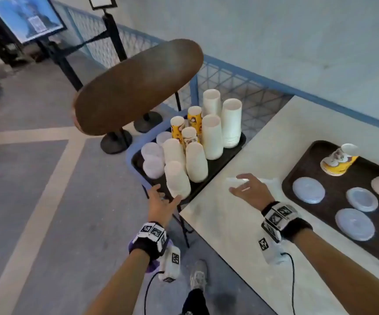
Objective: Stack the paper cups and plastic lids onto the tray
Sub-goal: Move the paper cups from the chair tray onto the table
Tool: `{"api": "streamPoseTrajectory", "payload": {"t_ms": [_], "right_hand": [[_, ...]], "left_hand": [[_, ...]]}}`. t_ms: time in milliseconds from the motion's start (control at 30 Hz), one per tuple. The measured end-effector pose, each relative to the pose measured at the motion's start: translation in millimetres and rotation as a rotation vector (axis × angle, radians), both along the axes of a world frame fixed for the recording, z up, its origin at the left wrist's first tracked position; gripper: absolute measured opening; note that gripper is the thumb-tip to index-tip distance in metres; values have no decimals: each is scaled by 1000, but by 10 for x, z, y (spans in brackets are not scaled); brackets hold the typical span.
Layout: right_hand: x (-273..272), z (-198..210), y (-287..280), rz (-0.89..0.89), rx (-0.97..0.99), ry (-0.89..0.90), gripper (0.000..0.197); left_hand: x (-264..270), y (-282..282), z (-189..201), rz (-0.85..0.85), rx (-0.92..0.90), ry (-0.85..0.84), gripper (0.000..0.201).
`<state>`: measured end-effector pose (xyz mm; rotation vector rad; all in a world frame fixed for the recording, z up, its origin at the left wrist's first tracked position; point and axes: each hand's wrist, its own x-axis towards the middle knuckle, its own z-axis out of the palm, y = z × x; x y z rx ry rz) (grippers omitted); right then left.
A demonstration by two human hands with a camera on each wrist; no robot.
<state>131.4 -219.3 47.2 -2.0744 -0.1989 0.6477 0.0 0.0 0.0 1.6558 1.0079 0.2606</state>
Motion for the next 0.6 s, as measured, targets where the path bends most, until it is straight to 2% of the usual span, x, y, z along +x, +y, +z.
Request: {"api": "streamPoseTrajectory", "payload": {"t_ms": [100, 267, 333, 433, 600], "right_hand": [[108, -25, 431, -10, 8, 38, 53], [253, -221, 1014, 16, -41, 46, 80], [300, -310, 1187, 6, -69, 52, 86], [360, -432, 1364, 2, -100, 59, 91], [439, -580, 1541, -36, -157, 67, 92]], "left_hand": [[121, 123, -22, -71, -44, 3, 88], [294, 284, -151, -177, -77, -5, 94], [338, 333, -222, -204, -72, 53, 98], [376, 393, -373, -243, -67, 77, 94], [480, 441, -438, -265, -57, 1, 80]]}}
